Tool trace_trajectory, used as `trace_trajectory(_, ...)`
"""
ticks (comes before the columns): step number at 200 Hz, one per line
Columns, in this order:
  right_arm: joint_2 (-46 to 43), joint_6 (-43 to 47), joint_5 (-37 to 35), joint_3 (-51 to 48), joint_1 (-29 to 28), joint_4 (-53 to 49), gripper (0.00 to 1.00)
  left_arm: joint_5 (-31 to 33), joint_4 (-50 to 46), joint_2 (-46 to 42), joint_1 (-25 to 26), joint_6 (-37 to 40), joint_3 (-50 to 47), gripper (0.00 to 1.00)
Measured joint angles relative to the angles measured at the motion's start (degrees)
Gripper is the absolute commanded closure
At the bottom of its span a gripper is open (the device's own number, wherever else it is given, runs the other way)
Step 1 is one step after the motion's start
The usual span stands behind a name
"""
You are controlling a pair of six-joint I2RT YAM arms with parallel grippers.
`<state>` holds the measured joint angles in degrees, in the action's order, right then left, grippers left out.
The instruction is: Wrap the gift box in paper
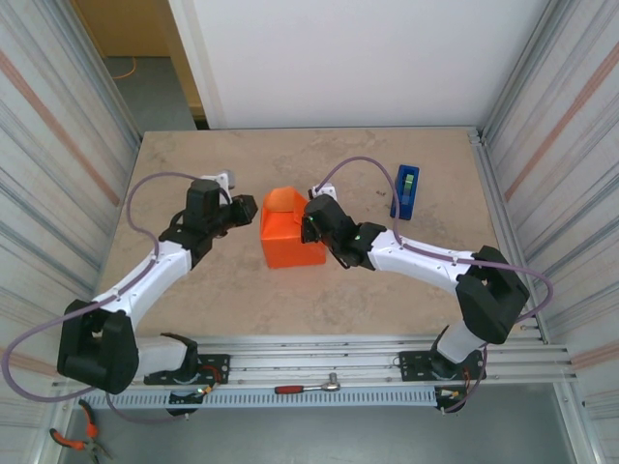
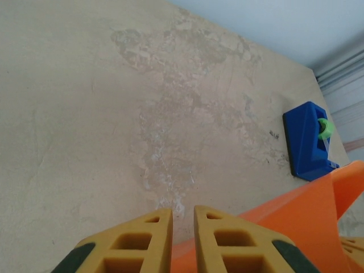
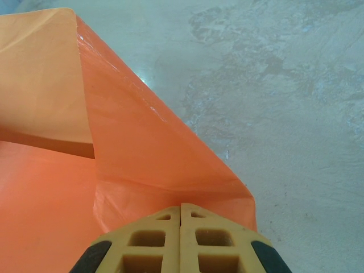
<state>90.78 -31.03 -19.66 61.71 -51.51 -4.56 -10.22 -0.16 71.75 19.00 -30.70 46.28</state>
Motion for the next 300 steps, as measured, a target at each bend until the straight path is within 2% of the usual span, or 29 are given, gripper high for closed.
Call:
trace_trajectory(48,0.00,-0.04,0.00,0.00,-0.02,0.00,1.00,0.02,-0.02,0.24,5.51,1.44,0.00,0.81)
trace_trajectory(93,-0.02,-0.26,0.00,0.00,0.00,0.00,1.00,2.80,-0.09,0.24,10.51,2.43,-0.02,0.81)
trace_trajectory(153,-0.09,-0.46,0.11,-0.07,-0.02,0.00,1.00,6.47,-0.83,1.31,13.97,3.91,-0.02,0.82)
trace_trajectory(192,-0.48,-1.27,0.55,-0.33,0.00,-0.02,1.00,11.08,-1.16,1.95,16.70,5.46,0.28,0.82)
trace_trajectory(242,-1.38,-2.01,1.86,-0.76,0.04,-0.44,1.00,14.56,-5.51,2.80,19.15,5.09,3.19,0.66)
trace_trajectory(300,-1.95,-3.04,2.93,-1.20,0.15,-0.39,1.00,14.32,-4.90,2.93,19.34,0.37,3.43,0.58)
